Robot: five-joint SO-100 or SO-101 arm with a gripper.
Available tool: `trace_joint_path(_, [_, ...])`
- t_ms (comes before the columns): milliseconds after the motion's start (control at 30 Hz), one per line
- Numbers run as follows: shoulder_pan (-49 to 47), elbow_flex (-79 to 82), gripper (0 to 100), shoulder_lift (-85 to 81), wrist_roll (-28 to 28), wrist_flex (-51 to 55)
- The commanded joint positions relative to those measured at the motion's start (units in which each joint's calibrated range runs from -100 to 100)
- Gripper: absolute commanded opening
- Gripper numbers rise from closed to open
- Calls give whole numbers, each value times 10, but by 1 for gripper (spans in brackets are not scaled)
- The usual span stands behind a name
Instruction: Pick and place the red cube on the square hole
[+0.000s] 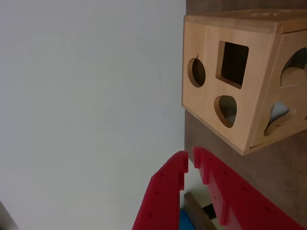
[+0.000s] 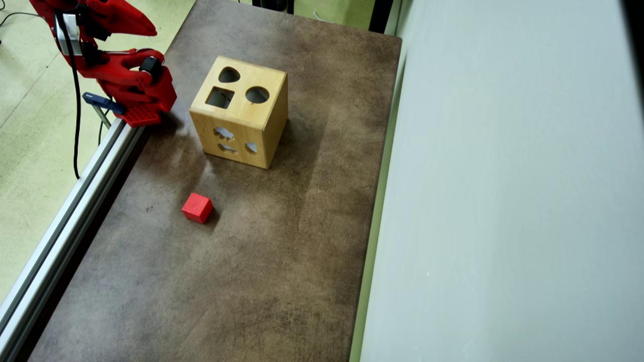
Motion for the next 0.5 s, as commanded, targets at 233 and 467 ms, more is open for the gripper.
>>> trace_joint_path(233, [69, -357, 2, 334, 6, 3])
trace_joint_path(467, [176, -469, 2, 531, 30, 1])
